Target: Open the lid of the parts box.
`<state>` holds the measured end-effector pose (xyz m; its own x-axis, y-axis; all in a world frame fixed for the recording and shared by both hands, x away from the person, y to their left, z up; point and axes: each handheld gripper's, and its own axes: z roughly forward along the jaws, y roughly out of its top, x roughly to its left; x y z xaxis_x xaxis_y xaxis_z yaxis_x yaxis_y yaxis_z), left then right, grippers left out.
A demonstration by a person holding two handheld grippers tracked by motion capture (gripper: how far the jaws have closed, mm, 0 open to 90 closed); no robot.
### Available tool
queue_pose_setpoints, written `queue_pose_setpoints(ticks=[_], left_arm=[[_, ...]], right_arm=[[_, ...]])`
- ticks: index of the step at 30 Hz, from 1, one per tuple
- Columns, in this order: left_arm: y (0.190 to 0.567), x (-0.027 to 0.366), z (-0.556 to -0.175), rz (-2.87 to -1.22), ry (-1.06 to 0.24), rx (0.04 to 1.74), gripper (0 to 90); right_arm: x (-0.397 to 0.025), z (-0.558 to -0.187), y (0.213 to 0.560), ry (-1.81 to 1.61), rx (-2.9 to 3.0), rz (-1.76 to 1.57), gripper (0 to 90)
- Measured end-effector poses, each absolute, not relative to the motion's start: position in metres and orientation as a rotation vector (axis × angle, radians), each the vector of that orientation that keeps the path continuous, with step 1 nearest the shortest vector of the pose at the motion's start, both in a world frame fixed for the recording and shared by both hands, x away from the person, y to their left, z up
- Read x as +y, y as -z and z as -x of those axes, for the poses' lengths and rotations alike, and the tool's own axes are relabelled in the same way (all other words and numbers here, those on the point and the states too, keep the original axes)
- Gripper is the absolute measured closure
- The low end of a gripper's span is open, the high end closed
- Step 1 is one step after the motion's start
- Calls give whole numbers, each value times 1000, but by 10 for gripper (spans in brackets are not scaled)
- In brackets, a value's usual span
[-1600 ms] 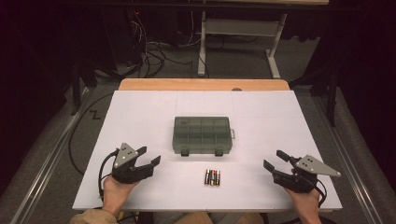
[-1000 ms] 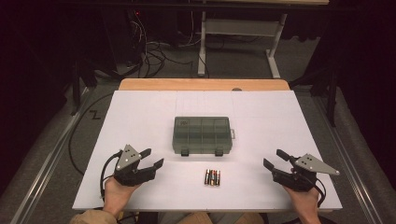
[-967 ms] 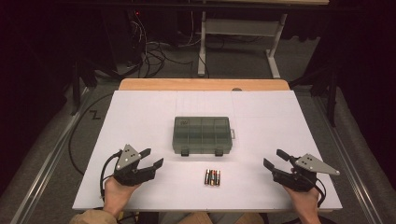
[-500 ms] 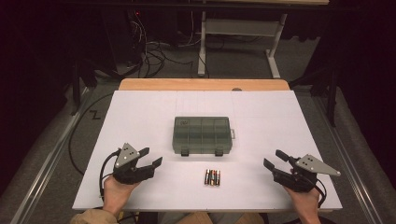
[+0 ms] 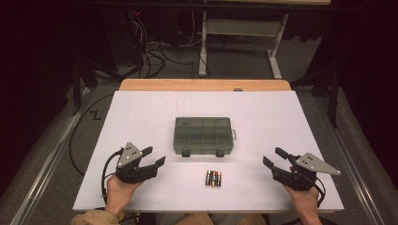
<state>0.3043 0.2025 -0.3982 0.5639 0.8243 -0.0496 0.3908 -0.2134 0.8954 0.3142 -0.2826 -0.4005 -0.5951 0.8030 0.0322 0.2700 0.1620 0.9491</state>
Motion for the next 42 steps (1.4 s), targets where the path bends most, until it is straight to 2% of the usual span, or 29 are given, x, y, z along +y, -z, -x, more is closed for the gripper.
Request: queue_pose_setpoints(ticks=[42], left_arm=[[396,174,-332,-1810,-531,975,392]], right_arm=[[-254,-340,393,-1506,1972,-981,413]])
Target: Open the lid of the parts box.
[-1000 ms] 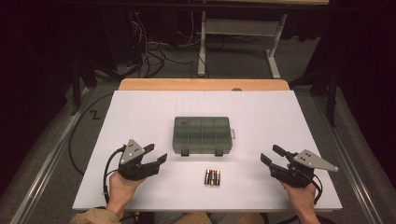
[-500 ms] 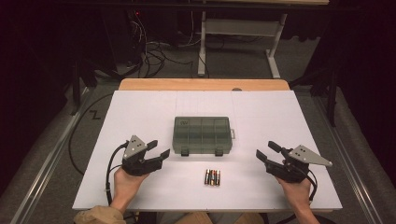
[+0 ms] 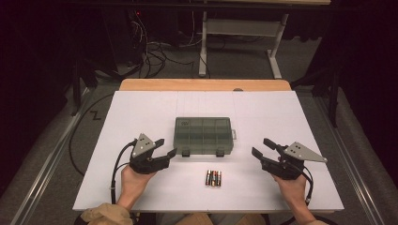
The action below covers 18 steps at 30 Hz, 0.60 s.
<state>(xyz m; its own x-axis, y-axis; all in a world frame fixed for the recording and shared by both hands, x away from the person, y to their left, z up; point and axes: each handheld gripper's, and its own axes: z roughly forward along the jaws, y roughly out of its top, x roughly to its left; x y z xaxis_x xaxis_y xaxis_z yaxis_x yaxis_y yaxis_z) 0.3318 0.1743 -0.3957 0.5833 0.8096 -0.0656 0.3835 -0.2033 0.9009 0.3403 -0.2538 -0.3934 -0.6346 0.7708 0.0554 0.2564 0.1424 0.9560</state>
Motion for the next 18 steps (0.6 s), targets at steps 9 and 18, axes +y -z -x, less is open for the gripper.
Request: queue_pose_setpoints(ticks=[9,18], left_arm=[[397,170,-338,-1823,-533,968,394],[396,165,-344,-1811,-525,980,393]], right_arm=[[-246,-349,394,-1502,1984,-982,419],[-236,-356,395,-1497,2008,-957,419]])
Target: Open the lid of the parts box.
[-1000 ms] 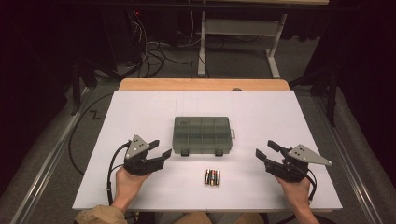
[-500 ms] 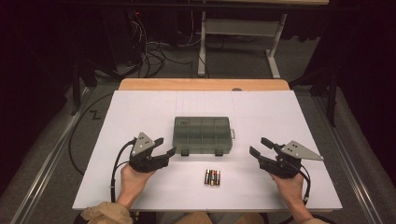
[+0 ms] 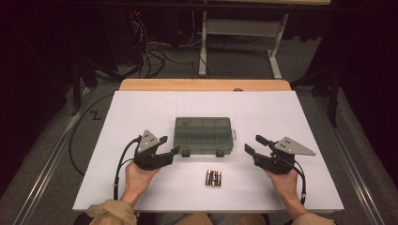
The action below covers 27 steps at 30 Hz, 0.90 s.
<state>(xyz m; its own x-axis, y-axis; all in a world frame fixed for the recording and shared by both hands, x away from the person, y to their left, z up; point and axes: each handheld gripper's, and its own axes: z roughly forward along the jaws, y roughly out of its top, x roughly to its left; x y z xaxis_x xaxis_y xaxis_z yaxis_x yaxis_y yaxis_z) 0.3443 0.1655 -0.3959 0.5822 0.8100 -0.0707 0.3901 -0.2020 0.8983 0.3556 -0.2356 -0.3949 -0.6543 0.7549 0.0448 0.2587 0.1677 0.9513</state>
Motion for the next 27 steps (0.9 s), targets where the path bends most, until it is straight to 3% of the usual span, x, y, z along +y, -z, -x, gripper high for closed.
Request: queue_pose_setpoints(ticks=[27], left_arm=[[399,157,-355,-1827,-496,972,396]], right_arm=[[-191,-374,403,-1412,2158,-912,436]])
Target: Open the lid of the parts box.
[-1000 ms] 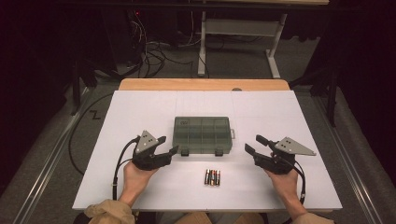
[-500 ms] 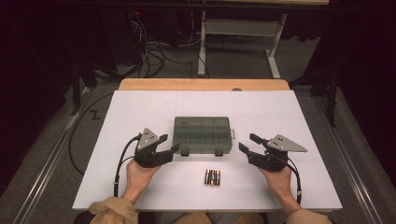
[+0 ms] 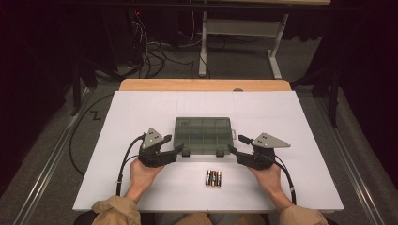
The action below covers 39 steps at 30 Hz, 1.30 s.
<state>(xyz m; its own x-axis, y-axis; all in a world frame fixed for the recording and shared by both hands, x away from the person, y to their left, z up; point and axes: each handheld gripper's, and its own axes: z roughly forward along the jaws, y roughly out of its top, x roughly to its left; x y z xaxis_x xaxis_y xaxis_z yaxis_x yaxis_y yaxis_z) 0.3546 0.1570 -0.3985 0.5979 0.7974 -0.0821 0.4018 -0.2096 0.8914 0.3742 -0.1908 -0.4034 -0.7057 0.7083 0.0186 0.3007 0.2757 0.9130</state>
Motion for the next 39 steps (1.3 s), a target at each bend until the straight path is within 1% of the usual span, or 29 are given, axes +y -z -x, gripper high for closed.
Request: queue_pose_setpoints(ticks=[8,13,15,20,26,29,30,39], left_arm=[[393,158,-356,-1870,-487,1006,392],[389,160,-357,-1905,-469,1012,417],[388,161,-356,-1910,-474,1011,424],[384,166,-356,-1938,-489,1030,471],[386,164,-356,-2012,-508,1032,524],[387,164,-357,-2049,-496,1038,534],[388,164,-357,-2065,-510,1044,538],[391,168,-362,-2108,-432,1109,653]], right_arm=[[-193,-378,396,-1374,2209,-969,507],[-198,-380,392,-1294,2247,-982,561],[-198,-381,391,-1281,2258,-991,569],[-198,-383,391,-1216,2311,-1005,629],[-197,-383,391,-1152,2365,-999,745],[-198,-384,392,-1142,2381,-1009,771],[-198,-385,392,-1141,2385,-1012,782],[-195,-387,395,-1090,2449,-1017,894]])
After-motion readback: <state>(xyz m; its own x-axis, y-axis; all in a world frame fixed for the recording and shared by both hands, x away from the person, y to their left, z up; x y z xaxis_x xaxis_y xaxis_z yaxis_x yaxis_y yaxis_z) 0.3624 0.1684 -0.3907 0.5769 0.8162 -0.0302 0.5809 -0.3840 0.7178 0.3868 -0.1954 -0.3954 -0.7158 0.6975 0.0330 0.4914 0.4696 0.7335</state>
